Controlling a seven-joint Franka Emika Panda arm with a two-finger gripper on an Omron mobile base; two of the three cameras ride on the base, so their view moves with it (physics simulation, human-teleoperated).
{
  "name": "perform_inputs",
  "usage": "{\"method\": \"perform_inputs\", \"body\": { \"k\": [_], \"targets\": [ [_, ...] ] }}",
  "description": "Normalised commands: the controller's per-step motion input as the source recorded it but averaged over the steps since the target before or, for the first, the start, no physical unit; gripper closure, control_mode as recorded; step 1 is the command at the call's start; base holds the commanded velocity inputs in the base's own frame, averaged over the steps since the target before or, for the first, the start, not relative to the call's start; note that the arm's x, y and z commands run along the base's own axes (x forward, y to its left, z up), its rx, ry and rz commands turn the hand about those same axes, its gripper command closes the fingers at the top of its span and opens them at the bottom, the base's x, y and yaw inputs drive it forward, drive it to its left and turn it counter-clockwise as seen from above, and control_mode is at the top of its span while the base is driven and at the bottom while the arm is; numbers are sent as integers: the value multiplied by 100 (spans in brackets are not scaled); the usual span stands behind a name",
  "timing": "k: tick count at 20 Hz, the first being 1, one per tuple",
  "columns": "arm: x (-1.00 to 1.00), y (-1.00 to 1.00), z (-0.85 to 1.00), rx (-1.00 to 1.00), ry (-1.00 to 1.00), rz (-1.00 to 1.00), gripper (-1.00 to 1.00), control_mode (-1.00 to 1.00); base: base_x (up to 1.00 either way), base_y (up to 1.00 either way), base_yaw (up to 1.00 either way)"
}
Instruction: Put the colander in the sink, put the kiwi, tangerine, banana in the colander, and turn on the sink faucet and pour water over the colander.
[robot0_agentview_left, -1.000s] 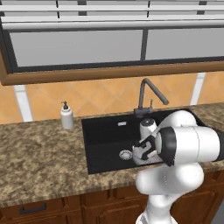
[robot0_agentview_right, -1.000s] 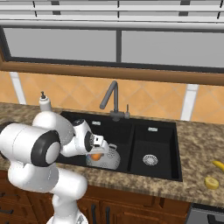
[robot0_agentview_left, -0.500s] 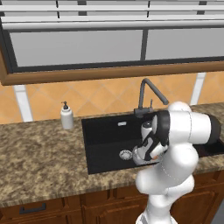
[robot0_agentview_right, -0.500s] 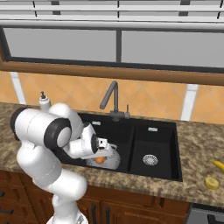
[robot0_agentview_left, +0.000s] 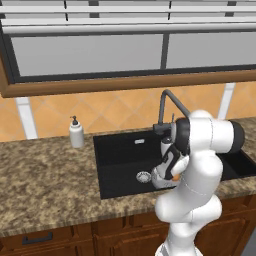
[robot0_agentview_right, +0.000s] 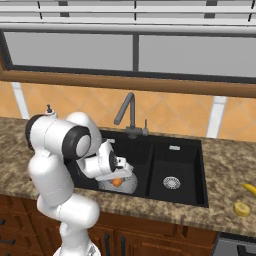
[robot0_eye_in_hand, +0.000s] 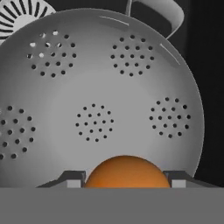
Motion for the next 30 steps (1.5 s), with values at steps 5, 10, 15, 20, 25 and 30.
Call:
{"method": "perform_inputs", "body": {
  "k": [5,10,15,20,25,30],
  "targets": [
    [4,-6,-10,0,0,0,-100,-100,0,0,0],
    [5,-4,-12,0,3,0,-100,-100,0,0,0],
    [1,0,1,0,2,0,-100,-100,0,0,0],
    [-11,-1,50,0,0,0,-100,-100,0,0,0],
    [-42,0,83,0,0,0,-100,-100,0,0,0],
    [-55,-2,87,0,7,0,-100,-100,0,0,0]
  ]
}}
